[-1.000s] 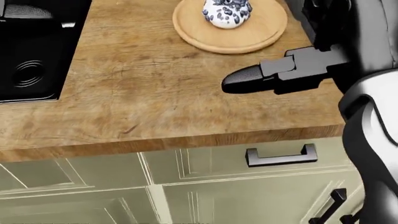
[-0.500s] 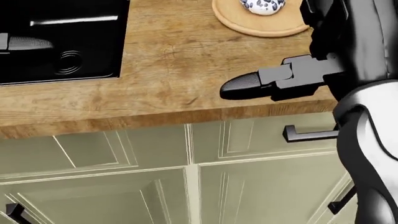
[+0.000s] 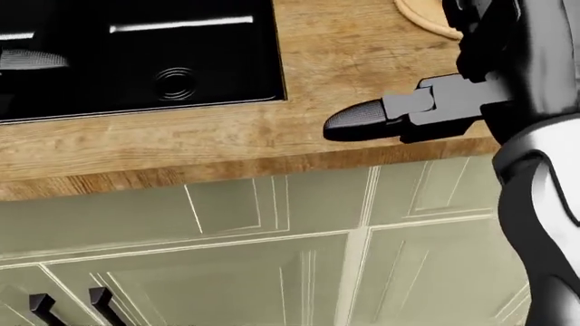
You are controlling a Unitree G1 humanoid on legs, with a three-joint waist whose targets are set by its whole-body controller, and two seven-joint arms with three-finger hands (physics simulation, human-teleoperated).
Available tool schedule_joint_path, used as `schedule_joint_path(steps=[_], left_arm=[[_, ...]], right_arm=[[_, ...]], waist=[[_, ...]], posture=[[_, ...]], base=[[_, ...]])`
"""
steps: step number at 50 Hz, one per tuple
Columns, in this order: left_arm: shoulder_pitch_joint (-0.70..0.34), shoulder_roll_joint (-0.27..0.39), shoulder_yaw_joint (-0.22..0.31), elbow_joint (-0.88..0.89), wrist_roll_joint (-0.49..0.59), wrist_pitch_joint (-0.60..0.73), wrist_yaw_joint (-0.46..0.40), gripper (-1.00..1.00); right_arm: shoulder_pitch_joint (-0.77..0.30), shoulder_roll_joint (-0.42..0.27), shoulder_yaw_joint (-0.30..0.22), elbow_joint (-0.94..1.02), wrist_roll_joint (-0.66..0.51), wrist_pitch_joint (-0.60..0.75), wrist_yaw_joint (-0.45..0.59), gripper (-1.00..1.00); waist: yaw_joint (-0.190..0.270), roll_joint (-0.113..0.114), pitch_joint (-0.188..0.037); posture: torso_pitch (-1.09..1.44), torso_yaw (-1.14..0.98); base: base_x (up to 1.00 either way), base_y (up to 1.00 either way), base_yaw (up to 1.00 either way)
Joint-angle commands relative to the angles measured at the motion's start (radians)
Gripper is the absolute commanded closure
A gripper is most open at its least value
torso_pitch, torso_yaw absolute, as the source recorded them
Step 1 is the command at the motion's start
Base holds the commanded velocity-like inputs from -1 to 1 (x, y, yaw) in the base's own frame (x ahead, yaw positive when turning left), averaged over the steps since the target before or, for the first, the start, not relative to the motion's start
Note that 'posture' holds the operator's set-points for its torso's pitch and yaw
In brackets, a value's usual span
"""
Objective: Place the pastries on the plates.
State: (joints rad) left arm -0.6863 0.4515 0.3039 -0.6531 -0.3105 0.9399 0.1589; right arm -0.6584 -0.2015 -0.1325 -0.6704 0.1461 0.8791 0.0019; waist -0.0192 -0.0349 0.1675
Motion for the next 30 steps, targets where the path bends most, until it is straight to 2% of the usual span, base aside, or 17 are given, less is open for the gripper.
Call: schedule_joint_path(steps=[1, 3, 6, 9, 10, 12, 13, 14, 15, 16, 19, 23, 24, 25, 26, 27, 30], left_arm=[[-0.027, 0.022, 0.023, -0.018, 0.009, -0.026, 0.005, -1.00], [-0.023, 0.021, 0.016, -0.017, 0.017, -0.030, 0.003, -1.00], [-0.028, 0.020, 0.018, -0.020, 0.022, -0.024, 0.000, -1.00], [-0.019, 0.015, 0.018, -0.025, 0.027, -0.029, -0.001, -1.00], [-0.014, 0.012, 0.017, -0.023, 0.030, -0.036, -0.002, -1.00], [-0.003, 0.005, 0.014, -0.014, 0.038, -0.055, -0.006, -1.00], [0.002, 0.000, 0.013, -0.014, 0.039, -0.058, -0.008, -1.00], [0.004, -0.001, 0.014, -0.015, 0.040, -0.059, -0.008, -1.00], [0.004, -0.006, 0.020, -0.016, 0.034, -0.056, -0.007, -1.00], [0.008, -0.003, 0.021, -0.018, 0.036, -0.057, -0.008, -1.00], [0.004, 0.000, 0.022, -0.024, 0.036, -0.048, -0.009, -1.00], [0.001, 0.005, 0.020, -0.032, 0.038, -0.038, -0.012, -1.00], [0.001, 0.006, 0.019, -0.033, 0.040, -0.038, -0.012, -1.00], [0.001, 0.006, 0.021, -0.034, 0.041, -0.036, -0.012, -1.00], [-0.001, 0.008, 0.021, -0.033, 0.043, -0.035, -0.013, -1.00], [-0.002, 0.010, 0.022, -0.032, 0.045, -0.034, -0.014, -1.00], [-0.006, 0.011, 0.023, -0.034, 0.045, -0.030, -0.015, -1.00]], right_arm=[[-0.043, -0.004, 0.004, -0.019, 0.004, -0.024, -0.002, -1.00], [-0.042, -0.001, 0.006, -0.012, 0.004, -0.036, -0.007, -1.00], [-0.044, 0.001, 0.001, -0.011, 0.009, -0.040, -0.016, -1.00], [-0.046, -0.001, 0.001, -0.009, 0.014, -0.042, -0.020, -1.00], [-0.046, -0.002, 0.002, -0.007, 0.014, -0.044, -0.022, -1.00], [-0.042, -0.004, 0.014, -0.003, 0.005, -0.055, -0.023, -1.00], [-0.041, -0.003, 0.015, 0.001, 0.002, -0.058, -0.022, -1.00], [-0.043, -0.002, 0.013, 0.001, 0.002, -0.056, -0.021, -1.00], [-0.045, -0.002, 0.015, 0.004, 0.000, -0.056, -0.021, -1.00], [-0.047, -0.001, 0.019, 0.008, -0.004, -0.058, -0.020, -1.00], [-0.048, 0.001, 0.015, 0.007, -0.007, -0.057, -0.018, -1.00], [-0.045, 0.002, 0.011, 0.001, -0.006, -0.055, -0.015, -1.00], [-0.044, 0.000, 0.012, 0.001, -0.007, -0.056, -0.014, -1.00], [-0.042, 0.002, 0.011, 0.002, -0.005, -0.057, -0.013, -1.00], [-0.042, 0.000, 0.011, 0.002, -0.006, -0.059, -0.012, -1.00], [-0.044, 0.003, 0.007, 0.002, -0.001, -0.062, -0.013, -1.00], [-0.048, -0.006, 0.003, 0.004, -0.004, -0.059, -0.016, -1.00]], waist=[[0.012, -0.010, -0.036], [0.015, -0.001, -0.035], [0.012, 0.022, -0.017], [0.003, 0.065, -0.019], [-0.002, 0.091, -0.022], [-0.001, 0.193, -0.043], [-0.001, 0.118, -0.020], [0.000, 0.130, -0.016], [0.008, 0.123, -0.019], [0.009, 0.110, -0.024], [0.014, 0.075, -0.013], [0.022, 0.040, -0.013], [0.023, 0.028, -0.017], [0.024, 0.001, -0.028], [0.032, 0.008, -0.014], [0.012, 0.039, -0.011], [-0.021, 0.071, 0.007]], posture=[[0.25, 0.00], [0.25, 0.00], [0.25, 0.00], [0.25, 0.00], [0.25, 0.00], [0.25, 0.00], [0.25, 0.00], [0.25, 0.00], [0.25, 0.00], [0.25, 0.00], [0.25, 0.00], [0.25, 0.00], [0.25, 0.00], [0.25, 0.00], [0.25, 0.00], [0.25, 0.00], [0.25, 0.00]], base=[[0.13, 0.52, 0.00], [0.13, 0.53, 0.00], [0.14, 0.67, 0.00], [0.14, 0.71, 0.00], [0.15, 0.71, 0.00], [0.14, 0.71, 0.00], [0.14, 0.71, 0.00], [0.15, 0.72, 0.00], [0.14, 0.72, 0.00], [0.15, 0.71, 0.00], [0.14, 0.72, 0.00], [0.15, 0.72, 0.00], [0.15, 0.71, 0.00], [0.15, 0.72, 0.00], [0.16, 0.00, 0.72], [0.21, 0.00, 0.79], [0.26, 0.00, 0.90]])
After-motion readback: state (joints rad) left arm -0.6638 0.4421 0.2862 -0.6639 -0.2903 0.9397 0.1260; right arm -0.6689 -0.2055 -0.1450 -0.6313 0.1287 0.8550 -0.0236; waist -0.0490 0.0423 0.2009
